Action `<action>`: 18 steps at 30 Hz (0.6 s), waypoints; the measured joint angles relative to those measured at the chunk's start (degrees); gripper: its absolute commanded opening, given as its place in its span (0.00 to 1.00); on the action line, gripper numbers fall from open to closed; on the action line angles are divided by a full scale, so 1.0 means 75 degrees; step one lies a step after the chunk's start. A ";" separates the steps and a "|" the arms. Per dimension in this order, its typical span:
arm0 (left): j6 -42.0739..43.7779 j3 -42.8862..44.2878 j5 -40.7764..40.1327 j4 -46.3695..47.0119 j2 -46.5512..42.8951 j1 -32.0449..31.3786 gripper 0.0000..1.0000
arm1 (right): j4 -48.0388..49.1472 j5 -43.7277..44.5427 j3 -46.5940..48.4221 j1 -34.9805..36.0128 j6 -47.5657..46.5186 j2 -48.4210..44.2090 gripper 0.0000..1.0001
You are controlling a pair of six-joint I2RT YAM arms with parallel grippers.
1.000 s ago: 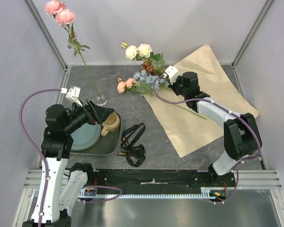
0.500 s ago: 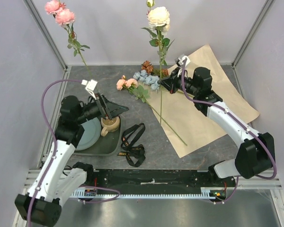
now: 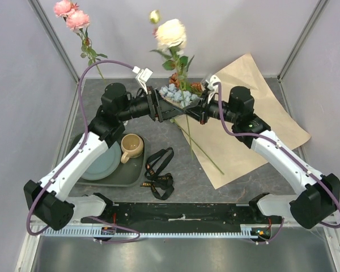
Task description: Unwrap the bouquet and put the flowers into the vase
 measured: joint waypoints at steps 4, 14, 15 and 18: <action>0.0137 0.0516 -0.0015 -0.0105 0.0455 -0.0157 0.60 | -0.0370 -0.0216 0.0099 0.0469 -0.0294 -0.0003 0.00; 0.0516 0.0982 -0.0350 -0.0839 0.0513 -0.0181 0.47 | -0.0487 -0.0187 0.0207 0.0624 -0.0577 -0.0198 0.00; 0.0533 0.1000 -0.0364 -0.0886 0.0516 -0.0181 0.47 | -0.0513 -0.0181 0.0213 0.0635 -0.0589 -0.0198 0.00; 0.0618 0.1046 -0.0440 -0.1029 0.0536 -0.0181 0.46 | -0.0609 -0.0189 0.0216 0.0673 -0.0688 -0.0201 0.00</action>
